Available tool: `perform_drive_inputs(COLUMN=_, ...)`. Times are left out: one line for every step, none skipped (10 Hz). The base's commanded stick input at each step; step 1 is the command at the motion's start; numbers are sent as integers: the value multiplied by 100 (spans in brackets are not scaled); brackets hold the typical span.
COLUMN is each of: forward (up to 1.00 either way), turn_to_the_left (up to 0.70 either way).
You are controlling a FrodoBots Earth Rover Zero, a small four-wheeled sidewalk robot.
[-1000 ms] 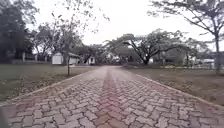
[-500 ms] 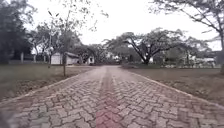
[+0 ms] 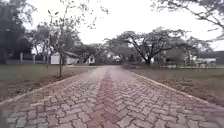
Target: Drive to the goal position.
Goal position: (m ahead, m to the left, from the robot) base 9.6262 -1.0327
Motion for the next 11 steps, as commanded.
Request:
perform_drive_inputs(forward=70, turn_to_the_left=0)
perform_drive_inputs(forward=70, turn_to_the_left=0)
perform_drive_inputs(forward=70, turn_to_the_left=0)
perform_drive_inputs(forward=70, turn_to_the_left=0)
perform_drive_inputs(forward=70, turn_to_the_left=0)
perform_drive_inputs(forward=70, turn_to_the_left=0)
perform_drive_inputs(forward=70, turn_to_the_left=0)
perform_drive_inputs(forward=70, turn_to_the_left=0)
perform_drive_inputs(forward=70, turn_to_the_left=0)
perform_drive_inputs(forward=70, turn_to_the_left=0)
perform_drive_inputs(forward=70, turn_to_the_left=0)
